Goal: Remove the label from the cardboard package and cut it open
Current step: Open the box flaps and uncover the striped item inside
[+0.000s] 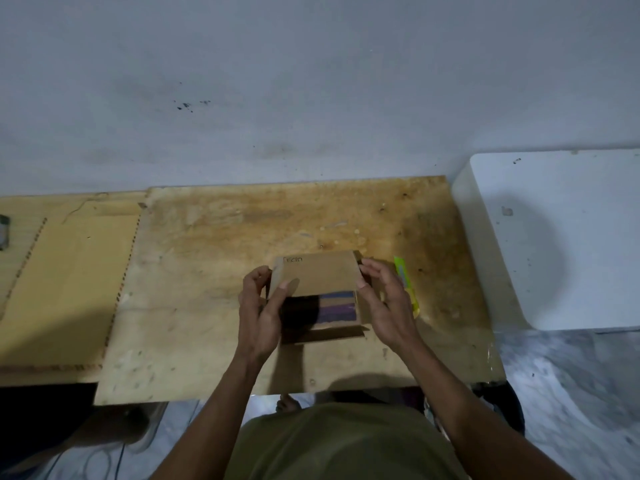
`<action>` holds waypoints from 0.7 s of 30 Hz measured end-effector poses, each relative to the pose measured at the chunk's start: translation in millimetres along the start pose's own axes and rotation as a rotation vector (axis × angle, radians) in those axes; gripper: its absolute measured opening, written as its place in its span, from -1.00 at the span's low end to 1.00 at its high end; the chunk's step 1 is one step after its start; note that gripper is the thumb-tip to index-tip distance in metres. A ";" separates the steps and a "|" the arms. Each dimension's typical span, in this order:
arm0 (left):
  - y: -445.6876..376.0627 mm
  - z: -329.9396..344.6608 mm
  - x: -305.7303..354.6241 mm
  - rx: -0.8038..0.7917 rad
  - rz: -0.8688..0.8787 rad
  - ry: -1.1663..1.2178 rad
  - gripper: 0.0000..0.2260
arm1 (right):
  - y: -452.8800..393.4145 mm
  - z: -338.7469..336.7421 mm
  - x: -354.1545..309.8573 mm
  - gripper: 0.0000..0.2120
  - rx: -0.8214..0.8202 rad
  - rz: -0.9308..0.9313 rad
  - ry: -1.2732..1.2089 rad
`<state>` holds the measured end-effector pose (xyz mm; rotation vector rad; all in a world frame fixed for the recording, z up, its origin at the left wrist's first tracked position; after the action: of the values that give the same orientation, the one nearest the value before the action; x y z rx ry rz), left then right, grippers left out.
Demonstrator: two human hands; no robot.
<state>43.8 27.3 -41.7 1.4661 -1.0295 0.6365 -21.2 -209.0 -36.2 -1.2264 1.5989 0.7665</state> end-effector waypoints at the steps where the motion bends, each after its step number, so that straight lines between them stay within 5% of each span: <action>1: -1.5 -1.7 4.6 -0.024 0.008 0.015 -0.64 | -0.7 1.4 -5.2 -0.66 -0.004 -0.006 -0.016; 6: -11.4 -12.6 3.0 -0.112 -0.004 -0.025 -0.54 | 1.8 6.3 -20.7 -0.65 0.021 -0.043 0.203; 14: -23.9 -16.3 31.2 -0.020 0.071 -0.141 -0.66 | -4.1 7.1 -36.7 -0.73 0.208 -0.056 0.185; 21: -66.5 -5.8 49.0 0.015 0.029 -0.193 -0.48 | -56.8 9.4 -30.0 -0.63 0.186 0.006 0.168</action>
<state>125.3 17.0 -31.4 1.5502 -1.1991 0.5320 37.2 -207.0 -7.9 -1.1761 1.7681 0.5154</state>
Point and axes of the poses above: each hand's wrist, its own y-axis away from the middle knuckle, its own z-axis out of the palm, x = y × z, the point moved 8 cm from there along -y, towards the middle knuckle, and after that the axes turned 14 degrees about -z, right-handed, at the moved point
